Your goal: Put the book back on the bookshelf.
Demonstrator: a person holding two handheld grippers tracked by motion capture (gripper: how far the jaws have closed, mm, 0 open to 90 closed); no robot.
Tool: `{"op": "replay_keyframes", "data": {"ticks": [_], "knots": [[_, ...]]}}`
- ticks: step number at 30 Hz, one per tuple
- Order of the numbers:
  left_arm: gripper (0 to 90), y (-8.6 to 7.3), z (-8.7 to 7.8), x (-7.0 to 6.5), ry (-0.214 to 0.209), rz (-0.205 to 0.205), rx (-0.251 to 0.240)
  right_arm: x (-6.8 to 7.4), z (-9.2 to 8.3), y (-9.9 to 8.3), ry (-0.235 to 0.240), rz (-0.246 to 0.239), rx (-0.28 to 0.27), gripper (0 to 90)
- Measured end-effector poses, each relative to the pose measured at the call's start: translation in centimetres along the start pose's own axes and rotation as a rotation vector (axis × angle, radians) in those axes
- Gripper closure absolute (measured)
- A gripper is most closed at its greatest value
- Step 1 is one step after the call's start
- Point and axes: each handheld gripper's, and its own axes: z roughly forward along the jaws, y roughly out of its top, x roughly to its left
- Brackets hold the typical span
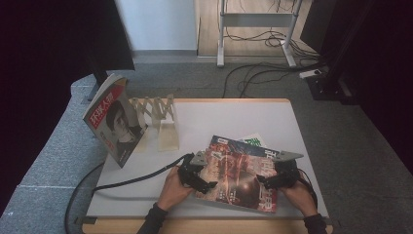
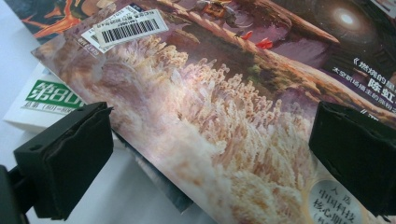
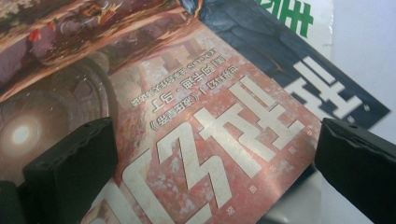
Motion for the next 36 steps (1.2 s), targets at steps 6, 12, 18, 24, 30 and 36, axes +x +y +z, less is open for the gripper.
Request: {"op": "replay_keyframes", "data": {"ticks": [6, 12, 18, 24, 30, 36], "knots": [[0.0, -0.3, -0.4, 0.2, 0.015, -0.005, 0.003, -0.2, 1.1, 1.2, 0.005, -0.002, 0.008, 0.0], [0.0, 0.3, -1.0, 1.2, 0.037, 0.0, 0.011, -0.2, 2.5, 2.7, 0.027, -0.024, 0.021, 0.0], [0.0, 1.2, -1.5, 2.8, 0.047, 0.004, 0.013, 0.1, 3.9, 4.2, 0.043, -0.047, 0.031, 0.0], [0.0, 1.1, -0.7, 3.6, 0.032, 0.006, 0.047, 0.4, 5.2, 5.6, 0.06, -0.069, 0.043, 0.0], [0.2, 0.7, -0.2, 3.5, -0.008, -0.006, 0.045, 0.6, 5.5, 5.9, 0.061, -0.081, 0.038, 0.0], [3.4, 0.4, -0.3, 3.3, -0.028, -0.019, 0.036, 0.9, 3.2, 4.0, 0.034, -0.102, 0.01, 0.0]]}}
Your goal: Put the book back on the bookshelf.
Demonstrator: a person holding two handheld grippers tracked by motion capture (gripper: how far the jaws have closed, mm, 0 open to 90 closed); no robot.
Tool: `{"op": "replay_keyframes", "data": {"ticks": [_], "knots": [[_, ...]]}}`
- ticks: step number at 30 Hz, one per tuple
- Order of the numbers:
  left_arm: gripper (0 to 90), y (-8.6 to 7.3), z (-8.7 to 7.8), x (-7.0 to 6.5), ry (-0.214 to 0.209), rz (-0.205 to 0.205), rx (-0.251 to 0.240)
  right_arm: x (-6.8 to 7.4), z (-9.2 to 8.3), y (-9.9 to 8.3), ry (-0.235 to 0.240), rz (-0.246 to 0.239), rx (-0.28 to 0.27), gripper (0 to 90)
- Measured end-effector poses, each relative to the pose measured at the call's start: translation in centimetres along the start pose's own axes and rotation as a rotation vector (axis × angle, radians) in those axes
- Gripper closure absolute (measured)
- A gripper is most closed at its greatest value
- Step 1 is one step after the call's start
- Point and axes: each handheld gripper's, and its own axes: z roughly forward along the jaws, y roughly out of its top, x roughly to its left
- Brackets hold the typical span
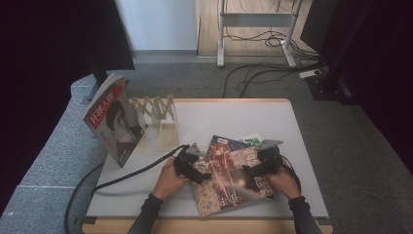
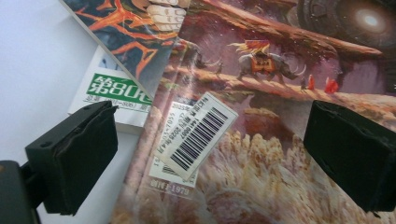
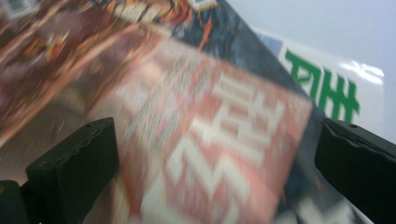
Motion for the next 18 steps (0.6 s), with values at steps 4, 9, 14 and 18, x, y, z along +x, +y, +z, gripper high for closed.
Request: {"op": "replay_keyframes", "data": {"ticks": [4, 9, 14, 18], "knots": [[3.4, -0.3, -0.1, -0.2, -0.024, 0.014, 0.006, 0.2, -2.1, -2.6, -0.003, 0.018, -0.009, 0.0], [3.3, -0.4, -0.2, -0.4, -0.021, 0.016, 0.003, 0.8, -4.5, -5.4, -0.017, 0.033, -0.01, 0.0], [3.1, -0.4, -0.2, -0.4, -0.018, 0.007, 0.006, 1.6, -6.1, -7.4, -0.015, 0.043, -0.014, 0.0], [2.9, -0.5, -0.2, -0.4, -0.016, 0.005, 0.006, 2.1, -6.5, -8.3, -0.01, 0.042, -0.014, 0.0]]}}
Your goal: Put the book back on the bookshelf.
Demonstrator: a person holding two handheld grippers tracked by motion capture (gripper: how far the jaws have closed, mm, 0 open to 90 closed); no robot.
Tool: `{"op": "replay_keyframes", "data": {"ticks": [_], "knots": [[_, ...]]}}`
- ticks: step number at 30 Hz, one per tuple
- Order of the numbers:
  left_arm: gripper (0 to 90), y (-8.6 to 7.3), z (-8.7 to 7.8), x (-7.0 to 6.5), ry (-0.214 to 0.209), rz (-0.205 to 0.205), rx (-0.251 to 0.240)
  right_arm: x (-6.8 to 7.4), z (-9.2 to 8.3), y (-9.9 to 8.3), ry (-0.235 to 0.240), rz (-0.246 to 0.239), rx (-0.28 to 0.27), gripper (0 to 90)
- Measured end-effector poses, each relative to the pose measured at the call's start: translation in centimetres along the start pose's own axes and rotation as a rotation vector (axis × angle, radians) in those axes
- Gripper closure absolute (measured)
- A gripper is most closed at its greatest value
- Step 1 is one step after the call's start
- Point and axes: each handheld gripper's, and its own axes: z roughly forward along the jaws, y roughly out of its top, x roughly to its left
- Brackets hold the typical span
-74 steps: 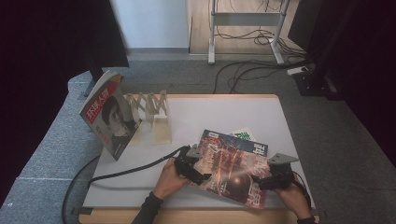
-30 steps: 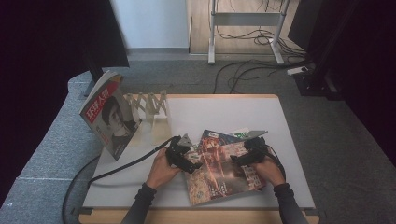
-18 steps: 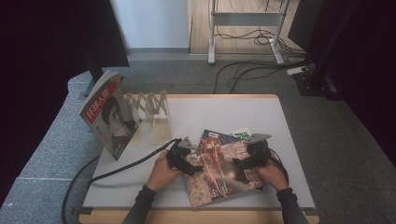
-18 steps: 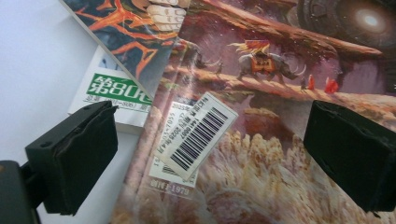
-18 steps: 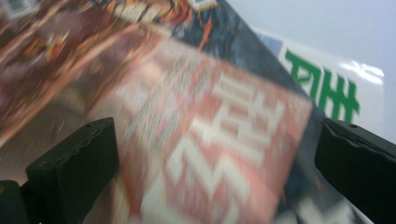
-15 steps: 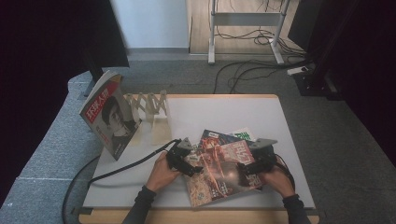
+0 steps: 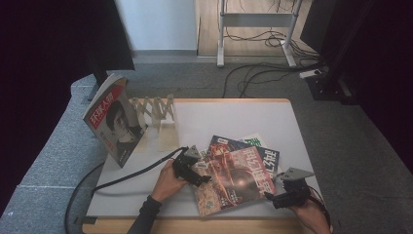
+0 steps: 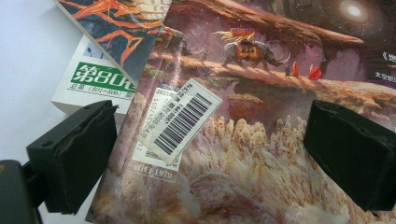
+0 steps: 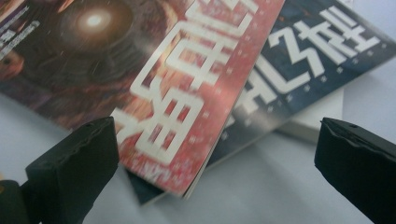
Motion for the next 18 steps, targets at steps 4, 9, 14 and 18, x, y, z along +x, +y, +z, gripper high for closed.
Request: {"op": "replay_keyframes", "data": {"ticks": [4, 9, 14, 18], "knots": [[2.7, 0.0, 0.0, 0.0, 0.004, -0.002, -0.001, 0.1, 0.0, -0.3, -0.007, -0.013, 0.009, 0.0], [2.7, -0.1, -0.1, -0.1, 0.006, -0.003, 0.0, 0.2, 0.4, -0.2, -0.028, -0.033, 0.007, 0.0], [2.8, -0.1, -0.2, -0.2, 0.019, -0.011, 0.002, -0.3, 0.7, 0.8, -0.099, -0.021, -0.036, 1.2], [2.9, -0.1, -0.2, -0.2, 0.025, -0.011, 0.006, -0.2, 0.8, 1.1, -0.07, -0.03, -0.024, 1.2]]}}
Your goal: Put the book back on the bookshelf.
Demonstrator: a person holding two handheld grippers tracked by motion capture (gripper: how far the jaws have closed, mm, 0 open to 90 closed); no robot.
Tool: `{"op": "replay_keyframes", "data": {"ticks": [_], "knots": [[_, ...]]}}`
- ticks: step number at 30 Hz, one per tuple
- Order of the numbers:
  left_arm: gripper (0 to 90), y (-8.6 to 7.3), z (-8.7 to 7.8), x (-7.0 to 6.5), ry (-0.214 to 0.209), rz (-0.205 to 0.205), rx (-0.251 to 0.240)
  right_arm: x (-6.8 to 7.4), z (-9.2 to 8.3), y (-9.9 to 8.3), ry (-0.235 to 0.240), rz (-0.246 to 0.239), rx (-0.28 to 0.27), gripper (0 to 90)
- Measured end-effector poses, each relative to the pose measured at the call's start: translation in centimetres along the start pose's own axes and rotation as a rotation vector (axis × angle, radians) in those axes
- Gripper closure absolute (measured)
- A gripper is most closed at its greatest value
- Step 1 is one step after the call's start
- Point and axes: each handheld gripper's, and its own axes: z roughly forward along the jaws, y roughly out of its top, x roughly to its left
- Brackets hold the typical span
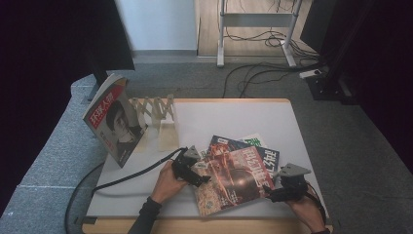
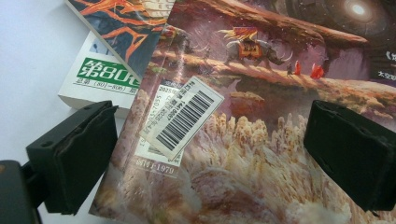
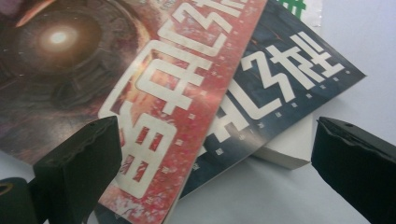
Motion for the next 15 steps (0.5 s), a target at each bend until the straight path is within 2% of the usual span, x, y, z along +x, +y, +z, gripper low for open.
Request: {"op": "replay_keyframes", "data": {"ticks": [5, 11, 15], "knots": [[2.8, 0.0, 0.0, 0.1, -0.008, -0.002, 0.005, 0.7, -0.7, -1.3, 0.043, -0.02, 0.035, 0.0], [2.5, 0.0, 0.1, 0.2, -0.009, -0.008, 0.005, 0.6, -0.5, -1.5, 0.018, -0.047, 0.036, 0.0], [2.1, -0.1, 0.1, 0.2, -0.01, -0.014, 0.005, 0.4, -0.2, -1.2, -0.009, -0.043, 0.029, 0.0]]}}
